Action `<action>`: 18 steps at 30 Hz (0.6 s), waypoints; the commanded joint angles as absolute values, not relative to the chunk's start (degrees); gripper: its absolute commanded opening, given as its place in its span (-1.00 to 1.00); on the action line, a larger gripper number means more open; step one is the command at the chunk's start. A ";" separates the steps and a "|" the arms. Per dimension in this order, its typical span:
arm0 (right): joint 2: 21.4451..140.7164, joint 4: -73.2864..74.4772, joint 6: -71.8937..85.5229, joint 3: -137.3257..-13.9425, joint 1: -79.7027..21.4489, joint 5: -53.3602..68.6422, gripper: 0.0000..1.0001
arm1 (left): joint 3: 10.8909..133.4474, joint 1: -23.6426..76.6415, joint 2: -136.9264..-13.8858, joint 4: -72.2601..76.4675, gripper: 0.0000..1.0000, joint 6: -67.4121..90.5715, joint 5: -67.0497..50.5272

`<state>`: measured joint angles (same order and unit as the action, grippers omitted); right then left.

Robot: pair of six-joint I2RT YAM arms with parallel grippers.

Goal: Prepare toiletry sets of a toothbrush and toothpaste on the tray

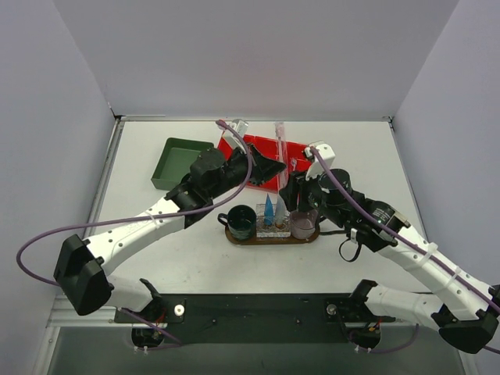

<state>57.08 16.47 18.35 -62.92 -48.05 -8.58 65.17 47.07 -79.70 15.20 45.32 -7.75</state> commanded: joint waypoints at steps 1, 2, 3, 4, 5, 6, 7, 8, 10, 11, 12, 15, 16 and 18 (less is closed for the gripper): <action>54.76 20.82 20.13 -67.32 -48.25 -8.01 0.09 | 64.34 46.23 -72.96 12.77 -1.00 33.19 -10.10; 54.58 21.96 20.21 -69.59 -48.25 -7.48 0.15 | 64.16 46.14 -71.99 11.27 -1.00 30.35 -11.85; 54.58 24.50 20.21 -70.65 -48.16 -7.04 0.20 | 63.55 46.06 -70.16 9.60 -1.00 24.67 -12.82; 54.67 25.74 20.39 -71.97 -47.99 -6.34 0.28 | 63.11 46.05 -69.18 6.53 -1.00 21.83 -13.88; 54.75 26.88 20.48 -74.24 -47.38 -4.50 0.31 | 62.24 45.97 -68.13 5.37 -1.00 19.10 -15.97; 54.93 29.16 21.00 -75.57 -46.76 -3.35 0.32 | 61.27 45.97 -66.11 4.06 -1.00 13.94 -17.74; 55.28 30.22 21.44 -76.63 -45.97 -1.86 0.34 | 59.17 45.97 -65.14 3.70 -1.00 11.54 -20.28; 55.54 31.97 21.79 -78.82 -43.53 2.50 0.35 | 58.45 45.71 -64.26 3.26 -1.00 9.25 -27.52; 56.16 33.22 22.76 -80.68 -40.62 8.58 0.35 | 56.70 45.70 -62.49 1.68 -1.00 4.93 -33.81; 56.34 33.83 23.11 -82.25 -38.00 14.18 0.35 | 56.25 45.62 -62.06 1.23 -1.00 4.31 -38.01; 56.51 33.92 23.20 -82.87 -37.19 16.06 0.35 | 55.73 45.62 -61.96 0.36 -1.00 3.52 -39.19; 57.04 34.98 22.33 -84.81 -36.83 20.47 0.35 | 54.84 45.70 -62.23 -2.26 -1.00 2.29 -43.05; 57.48 35.15 22.24 -84.99 -36.83 21.35 0.35 | 54.93 45.79 -62.31 -2.72 -1.00 2.11 -43.94; 57.92 35.59 22.06 -84.73 -36.83 24.59 0.28 | 54.58 45.97 -61.79 -2.38 -1.00 2.37 -44.91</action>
